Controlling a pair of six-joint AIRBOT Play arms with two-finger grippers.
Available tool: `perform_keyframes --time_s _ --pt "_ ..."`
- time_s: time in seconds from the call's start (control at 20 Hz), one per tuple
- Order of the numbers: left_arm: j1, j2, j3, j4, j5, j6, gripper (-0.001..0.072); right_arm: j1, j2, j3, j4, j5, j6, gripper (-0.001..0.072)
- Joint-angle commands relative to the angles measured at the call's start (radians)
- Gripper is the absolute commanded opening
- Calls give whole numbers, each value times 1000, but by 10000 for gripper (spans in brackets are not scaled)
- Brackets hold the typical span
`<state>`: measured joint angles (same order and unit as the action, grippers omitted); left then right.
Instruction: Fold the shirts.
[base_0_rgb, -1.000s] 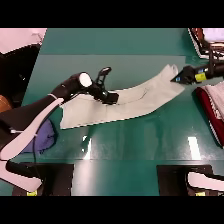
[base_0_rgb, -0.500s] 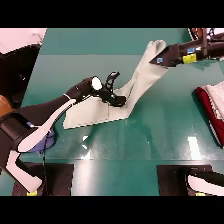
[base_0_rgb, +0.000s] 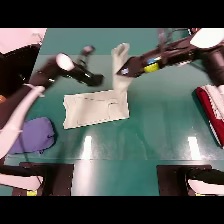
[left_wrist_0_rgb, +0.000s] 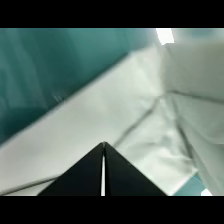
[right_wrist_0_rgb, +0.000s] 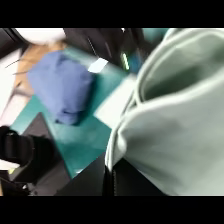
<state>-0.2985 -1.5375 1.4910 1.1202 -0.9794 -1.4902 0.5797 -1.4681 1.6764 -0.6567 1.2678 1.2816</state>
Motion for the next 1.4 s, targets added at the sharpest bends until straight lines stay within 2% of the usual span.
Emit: perform_keyframes --time_s 0.0,0.15,0.2,0.25,0.3,0.35,0.5,0.55,0.75,1.0,1.05,1.15,1.35 --pt "186 200 2 139 -30 7 21 178 -119 1 36 -198 -54 18" --pt "306 313 2 174 -34 6 21 295 -242 11 33 -324 -61 22" --pt "336 338 2 174 -35 6 21 318 -290 42 27 -318 -62 73" --pt "356 350 3 174 -36 6 21 332 -332 81 27 -299 -76 214" --pt "371 357 3 174 -44 6 21 340 -373 126 28 -270 -95 389" --pt "373 358 3 174 -60 6 21 341 -405 164 28 -234 -94 466" --pt "373 357 3 160 -100 6 21 292 -456 248 24 -70 -55 423" --pt "373 358 3 160 -101 6 21 258 -451 248 6 -30 -55 366" --pt "373 358 3 160 -163 7 21 119 -407 236 -230 123 17 363" --pt "373 358 2 154 -166 25 21 -112 -238 -110 -233 39 39 365" --pt "373 358 3 151 -165 25 21 -152 -206 -189 -231 2 41 376" --pt "373 357 2 127 -158 25 21 -220 -170 -327 -187 -74 54 643" --pt "373 357 0 83 -136 26 21 -223 -182 -442 -88 -167 33 624"
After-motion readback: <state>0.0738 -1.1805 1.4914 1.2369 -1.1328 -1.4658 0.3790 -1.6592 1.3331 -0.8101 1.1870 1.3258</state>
